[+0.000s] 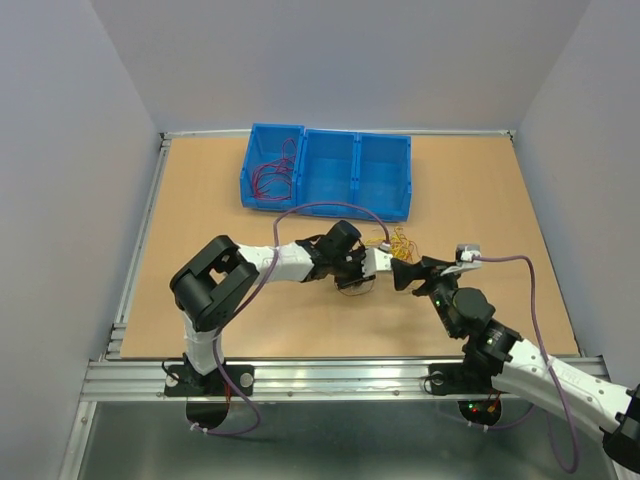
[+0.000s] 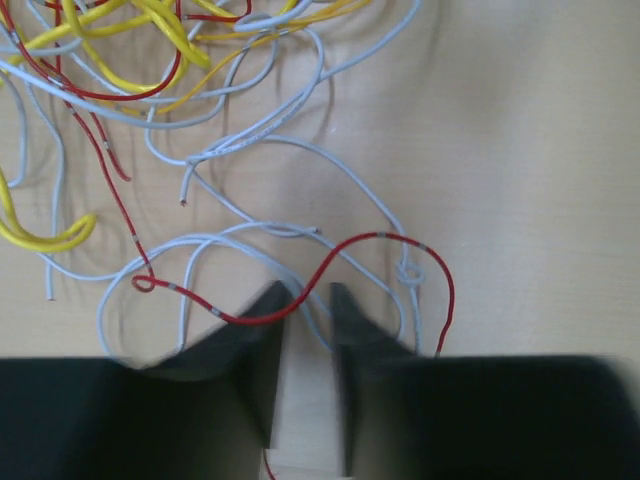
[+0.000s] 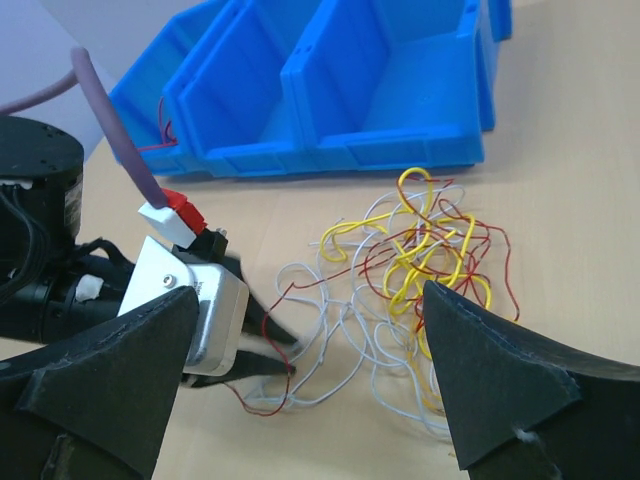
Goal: Untangle the cables
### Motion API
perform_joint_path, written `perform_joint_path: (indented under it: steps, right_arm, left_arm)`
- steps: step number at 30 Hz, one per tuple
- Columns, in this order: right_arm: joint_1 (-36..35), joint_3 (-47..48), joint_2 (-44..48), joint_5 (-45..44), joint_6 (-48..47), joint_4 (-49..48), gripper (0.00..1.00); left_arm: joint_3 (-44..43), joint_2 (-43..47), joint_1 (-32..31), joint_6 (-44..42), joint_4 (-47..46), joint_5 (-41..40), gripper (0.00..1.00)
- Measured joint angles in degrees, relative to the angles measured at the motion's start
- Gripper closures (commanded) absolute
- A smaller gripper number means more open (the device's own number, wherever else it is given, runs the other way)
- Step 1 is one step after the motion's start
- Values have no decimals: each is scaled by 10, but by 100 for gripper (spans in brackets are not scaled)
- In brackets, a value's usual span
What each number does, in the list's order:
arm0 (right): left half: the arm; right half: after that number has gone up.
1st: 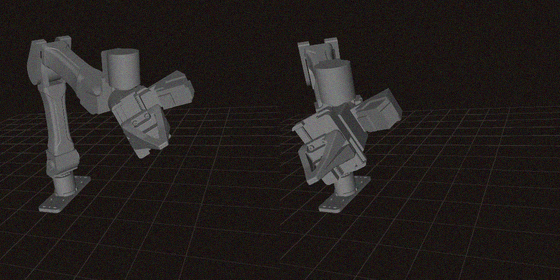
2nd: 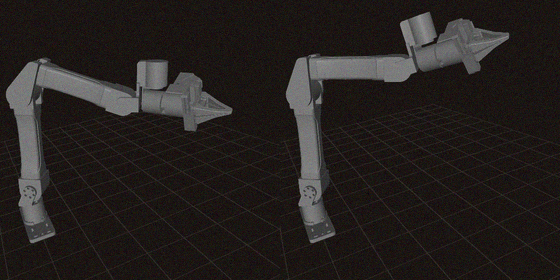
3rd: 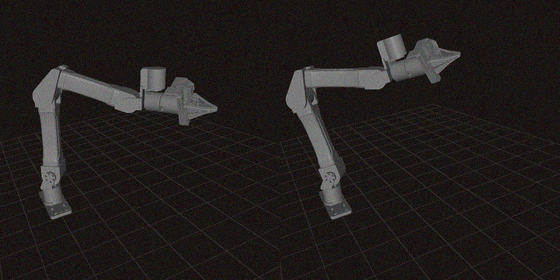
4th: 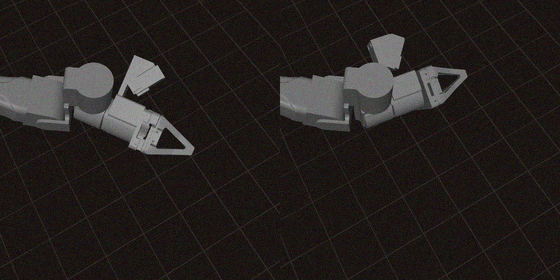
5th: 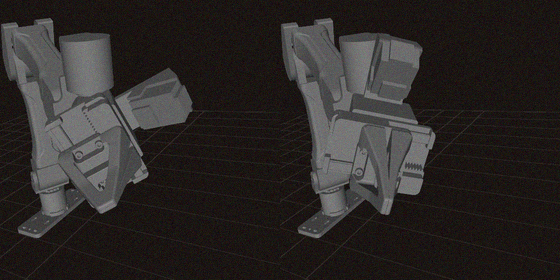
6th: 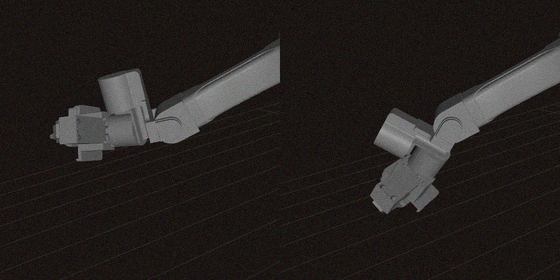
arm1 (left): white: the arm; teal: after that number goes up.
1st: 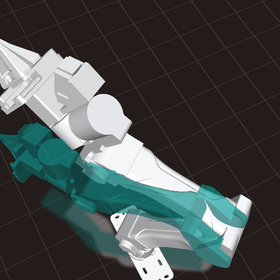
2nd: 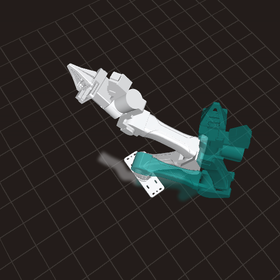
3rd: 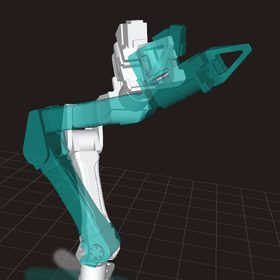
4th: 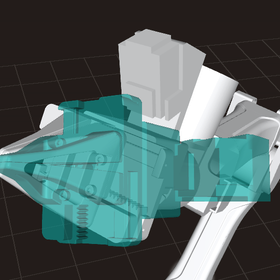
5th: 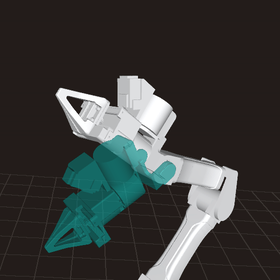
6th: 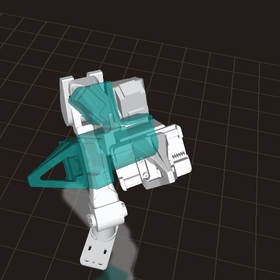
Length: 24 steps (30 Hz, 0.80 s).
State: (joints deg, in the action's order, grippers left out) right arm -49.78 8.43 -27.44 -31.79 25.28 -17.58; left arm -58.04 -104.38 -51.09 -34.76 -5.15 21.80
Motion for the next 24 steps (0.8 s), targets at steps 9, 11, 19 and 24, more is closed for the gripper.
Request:
perform_joint_path:
  steps: [9,11,19,24]
  right_arm:
    - [2,-1,24,-4,0,5,1]
    - [2,-2,36,-4,2,-2,2]
    - [2,-9,60,-11,2,5,2]
    - [2,-9,62,-16,2,5,2]
  left_arm:
    - [-7,17,2,7,10,-48,100]
    - [8,59,12,12,15,-66,100]
    - [24,270,94,54,-29,-148,100]
    - [20,323,99,54,-58,-214,100]
